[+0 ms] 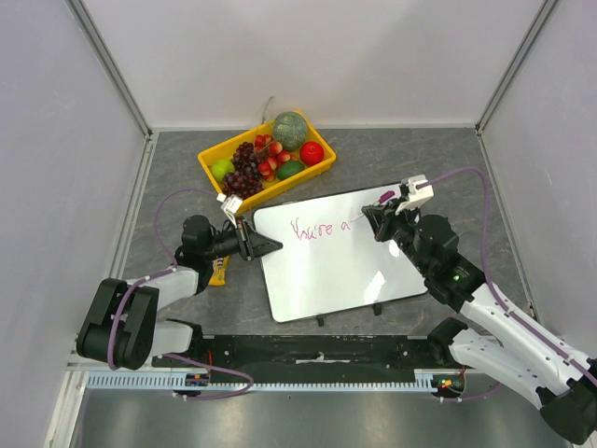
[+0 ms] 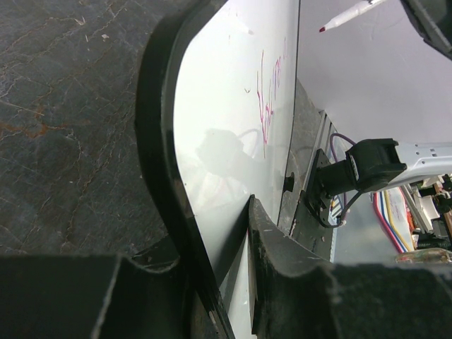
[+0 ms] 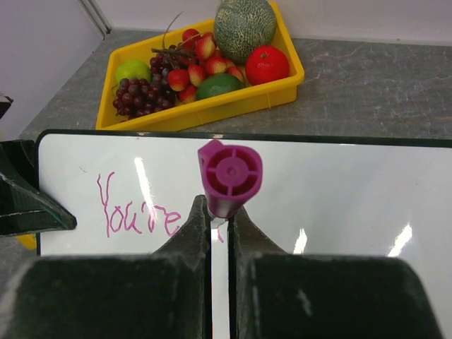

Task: Write a sentence on the whiteboard

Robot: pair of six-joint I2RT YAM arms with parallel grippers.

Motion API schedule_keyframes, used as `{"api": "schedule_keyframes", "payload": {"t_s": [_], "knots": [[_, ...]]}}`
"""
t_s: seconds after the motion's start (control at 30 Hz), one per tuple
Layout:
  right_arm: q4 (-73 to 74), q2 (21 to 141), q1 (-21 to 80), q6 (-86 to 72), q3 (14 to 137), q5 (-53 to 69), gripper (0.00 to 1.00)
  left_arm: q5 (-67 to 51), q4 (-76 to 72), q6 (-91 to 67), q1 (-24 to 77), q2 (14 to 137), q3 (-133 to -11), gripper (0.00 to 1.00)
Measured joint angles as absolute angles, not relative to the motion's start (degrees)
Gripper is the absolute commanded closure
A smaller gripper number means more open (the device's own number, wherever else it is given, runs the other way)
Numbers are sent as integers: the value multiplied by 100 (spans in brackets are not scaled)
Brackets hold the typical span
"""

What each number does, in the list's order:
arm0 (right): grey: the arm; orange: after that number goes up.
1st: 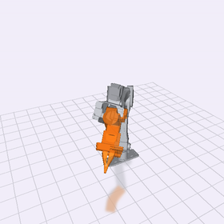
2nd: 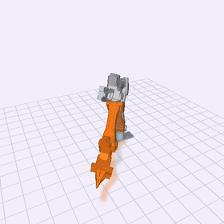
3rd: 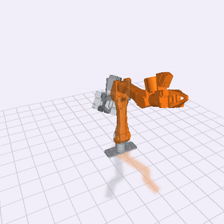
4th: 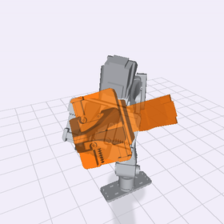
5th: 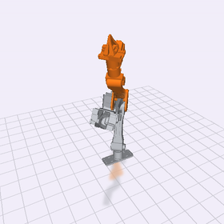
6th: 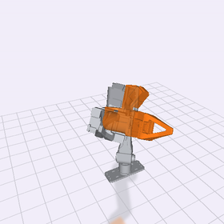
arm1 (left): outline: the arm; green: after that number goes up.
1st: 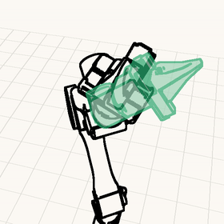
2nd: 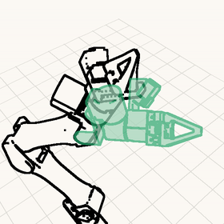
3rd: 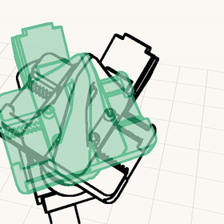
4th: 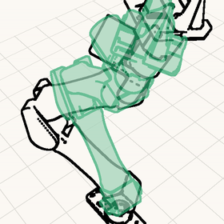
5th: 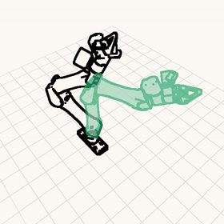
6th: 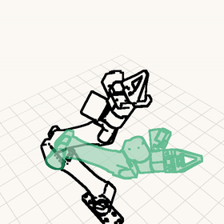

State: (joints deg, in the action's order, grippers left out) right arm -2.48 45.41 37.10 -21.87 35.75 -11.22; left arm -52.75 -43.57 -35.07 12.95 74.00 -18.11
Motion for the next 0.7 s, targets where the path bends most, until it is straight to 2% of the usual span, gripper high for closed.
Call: {"api": "schedule_keyframes", "payload": {"t_s": [0.47,0.7], "knots": [[-172,4718,3671,-2051,3844,-886,100,-5277,-4359,-3507,1295,7400,-1811,98],[-108,4888,3336,-1990,4032,-567,100,-5280,-4359,-3507,1295,7400,-1811,98]]}}
